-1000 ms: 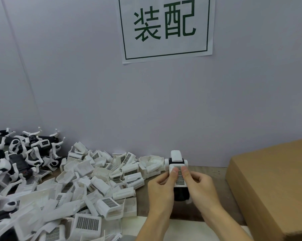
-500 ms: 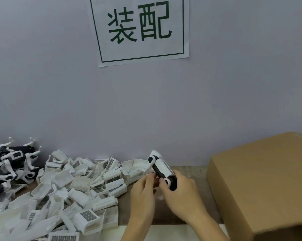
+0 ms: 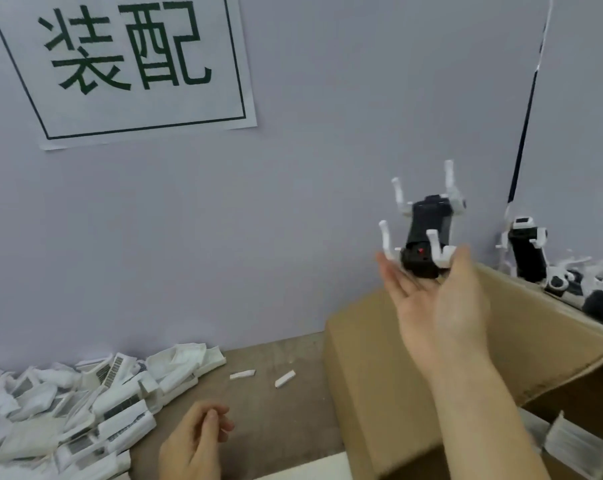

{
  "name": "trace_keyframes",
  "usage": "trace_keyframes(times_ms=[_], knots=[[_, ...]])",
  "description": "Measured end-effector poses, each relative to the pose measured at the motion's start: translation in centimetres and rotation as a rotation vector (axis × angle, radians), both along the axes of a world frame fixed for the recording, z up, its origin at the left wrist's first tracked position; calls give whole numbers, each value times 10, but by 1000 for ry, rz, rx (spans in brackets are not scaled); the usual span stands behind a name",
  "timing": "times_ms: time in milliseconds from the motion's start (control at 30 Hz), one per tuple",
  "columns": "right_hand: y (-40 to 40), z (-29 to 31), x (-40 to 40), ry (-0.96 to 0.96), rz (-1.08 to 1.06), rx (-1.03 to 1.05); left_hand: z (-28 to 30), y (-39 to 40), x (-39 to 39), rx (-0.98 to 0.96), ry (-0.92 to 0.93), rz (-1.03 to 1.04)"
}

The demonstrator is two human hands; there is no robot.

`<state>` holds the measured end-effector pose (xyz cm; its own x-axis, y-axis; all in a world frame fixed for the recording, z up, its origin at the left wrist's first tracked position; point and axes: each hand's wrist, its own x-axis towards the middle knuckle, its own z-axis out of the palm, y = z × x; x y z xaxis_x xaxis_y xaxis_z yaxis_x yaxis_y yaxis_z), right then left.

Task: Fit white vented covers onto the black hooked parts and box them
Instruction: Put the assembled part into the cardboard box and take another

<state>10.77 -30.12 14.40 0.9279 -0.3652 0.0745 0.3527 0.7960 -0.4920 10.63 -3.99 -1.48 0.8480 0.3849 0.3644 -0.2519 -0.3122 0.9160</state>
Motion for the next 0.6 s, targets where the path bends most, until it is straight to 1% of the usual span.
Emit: trace_keyframes(times_ms=[33,100,167,233,300,367,433,500,567,600], knots=[[-15,2,-3,-20,-42,56,-1,0,1,4,13,5],[-31,4,-6,-5,-64,73,-3,0,1,22,44,14],[-26,-4,0,91,-41,-15,-5,-1,1,28,71,20],[-1,-15,9,196,8,-262,-3,-4,1,34,87,37],[39,-29,17,226,82,-523,1,-9,-1,31,128,60],[79,-58,24,245,150,-701,8,-15,-7,62,196,78],[112,-92,25,296,160,-805,20,-17,-12,173,278,104],[127,-116,26,346,168,-875,40,-14,-16,383,384,53],[128,-125,36,401,272,-852,67,3,-18,608,412,-22],[127,-131,40,401,330,-892,81,17,-17,714,397,-62]])
